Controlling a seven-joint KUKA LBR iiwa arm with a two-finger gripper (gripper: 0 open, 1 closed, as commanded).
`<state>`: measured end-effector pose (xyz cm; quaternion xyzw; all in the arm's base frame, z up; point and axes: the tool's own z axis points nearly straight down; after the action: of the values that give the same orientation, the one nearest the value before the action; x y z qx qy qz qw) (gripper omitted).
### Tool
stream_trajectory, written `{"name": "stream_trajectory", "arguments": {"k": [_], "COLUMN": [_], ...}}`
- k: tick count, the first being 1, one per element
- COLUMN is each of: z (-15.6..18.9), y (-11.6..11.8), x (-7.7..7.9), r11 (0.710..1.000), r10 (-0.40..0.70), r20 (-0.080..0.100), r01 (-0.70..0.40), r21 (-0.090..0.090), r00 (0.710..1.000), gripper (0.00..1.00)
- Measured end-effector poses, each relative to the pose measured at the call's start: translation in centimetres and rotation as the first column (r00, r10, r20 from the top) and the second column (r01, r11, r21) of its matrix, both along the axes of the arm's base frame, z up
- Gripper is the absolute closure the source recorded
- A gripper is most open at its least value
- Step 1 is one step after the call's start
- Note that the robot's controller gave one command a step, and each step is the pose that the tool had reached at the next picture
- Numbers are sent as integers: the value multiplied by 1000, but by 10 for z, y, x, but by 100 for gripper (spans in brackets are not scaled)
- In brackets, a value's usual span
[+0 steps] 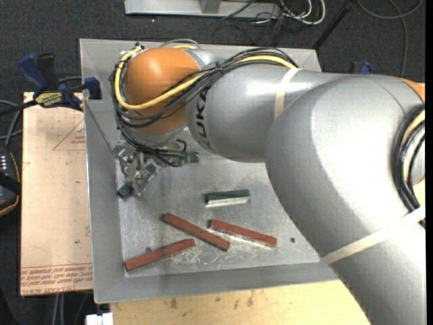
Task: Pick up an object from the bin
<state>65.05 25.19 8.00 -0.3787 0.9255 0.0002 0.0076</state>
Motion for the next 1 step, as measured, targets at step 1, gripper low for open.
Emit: {"name": "stream_trajectory", "arguments": {"k": [1], "z": [61], "y": [-4], "x": [-3], "r11": [1000], "r10": [-4], "r20": [-13], "r01": [4], "r21": [-4], "r00": [1000], "gripper": [100]}}
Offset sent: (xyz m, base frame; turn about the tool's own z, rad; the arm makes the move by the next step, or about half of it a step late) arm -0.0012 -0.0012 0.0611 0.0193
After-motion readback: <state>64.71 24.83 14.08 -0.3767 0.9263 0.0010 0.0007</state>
